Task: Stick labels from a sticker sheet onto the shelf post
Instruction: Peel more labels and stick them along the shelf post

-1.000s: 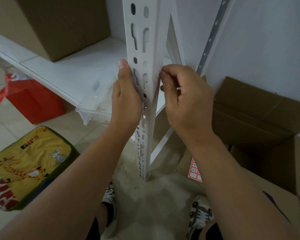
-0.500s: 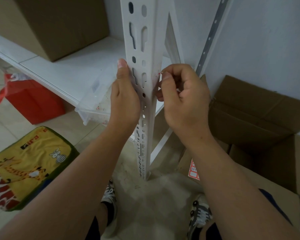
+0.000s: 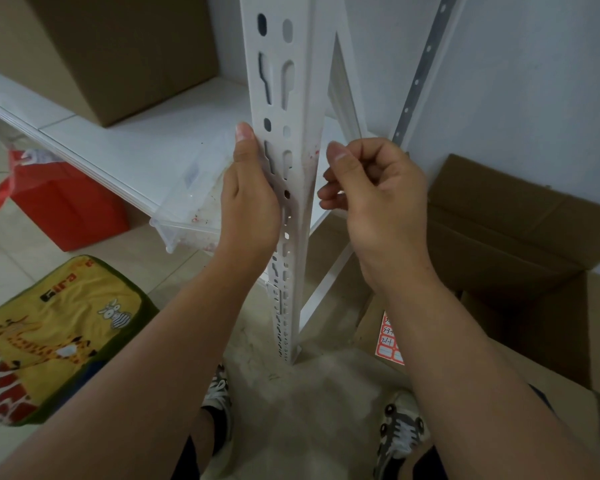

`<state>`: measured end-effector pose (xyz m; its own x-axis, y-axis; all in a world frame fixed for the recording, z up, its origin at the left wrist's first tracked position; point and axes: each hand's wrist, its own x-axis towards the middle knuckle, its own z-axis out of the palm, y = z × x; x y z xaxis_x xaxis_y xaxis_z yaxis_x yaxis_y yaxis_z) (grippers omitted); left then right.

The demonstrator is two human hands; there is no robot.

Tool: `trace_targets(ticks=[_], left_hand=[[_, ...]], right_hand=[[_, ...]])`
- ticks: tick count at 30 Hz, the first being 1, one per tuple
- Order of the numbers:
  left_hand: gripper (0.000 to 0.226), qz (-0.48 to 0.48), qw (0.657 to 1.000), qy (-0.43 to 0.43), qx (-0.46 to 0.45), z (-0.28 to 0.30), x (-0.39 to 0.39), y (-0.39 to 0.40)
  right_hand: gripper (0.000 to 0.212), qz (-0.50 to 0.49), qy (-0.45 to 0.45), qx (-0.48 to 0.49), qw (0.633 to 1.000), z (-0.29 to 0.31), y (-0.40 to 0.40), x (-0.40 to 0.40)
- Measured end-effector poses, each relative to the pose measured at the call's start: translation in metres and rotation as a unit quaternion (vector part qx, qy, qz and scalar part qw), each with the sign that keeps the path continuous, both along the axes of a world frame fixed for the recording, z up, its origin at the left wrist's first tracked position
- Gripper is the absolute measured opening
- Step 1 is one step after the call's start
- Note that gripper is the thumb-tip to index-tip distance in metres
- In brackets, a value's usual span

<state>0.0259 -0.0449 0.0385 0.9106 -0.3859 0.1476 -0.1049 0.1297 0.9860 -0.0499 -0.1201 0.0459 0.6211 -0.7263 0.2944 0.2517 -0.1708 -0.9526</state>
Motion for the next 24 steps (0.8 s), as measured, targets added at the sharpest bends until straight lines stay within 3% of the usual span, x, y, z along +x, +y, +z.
trace_targets(ticks=[7,10,14,18,24], left_hand=[[0.035,0.067,0.997,-0.041,-0.002,-0.005,-0.005,0.0],[0.028,0.132,0.98,-0.146,-0.034,-0.008,-0.009,0.002],[0.036,0.24,0.91,-0.339,-0.02,-0.009,-0.02,0.007],[0.03,0.21,0.867,-0.451,0.037,-0.011,-0.03,0.009],[0.023,0.153,0.857,-0.49,0.047,-0.013,-0.031,0.011]], right_hand=[[0.013,0.021,0.007,0.025,0.999,0.001,-0.003,-0.008],[0.016,0.042,0.012,0.04,0.998,0.002,-0.003,-0.013],[0.02,0.073,0.015,0.032,0.997,0.005,-0.001,-0.021],[0.021,0.102,0.027,0.001,0.994,0.005,0.002,-0.026],[0.009,0.141,-0.005,0.053,0.989,0.003,-0.001,-0.03]])
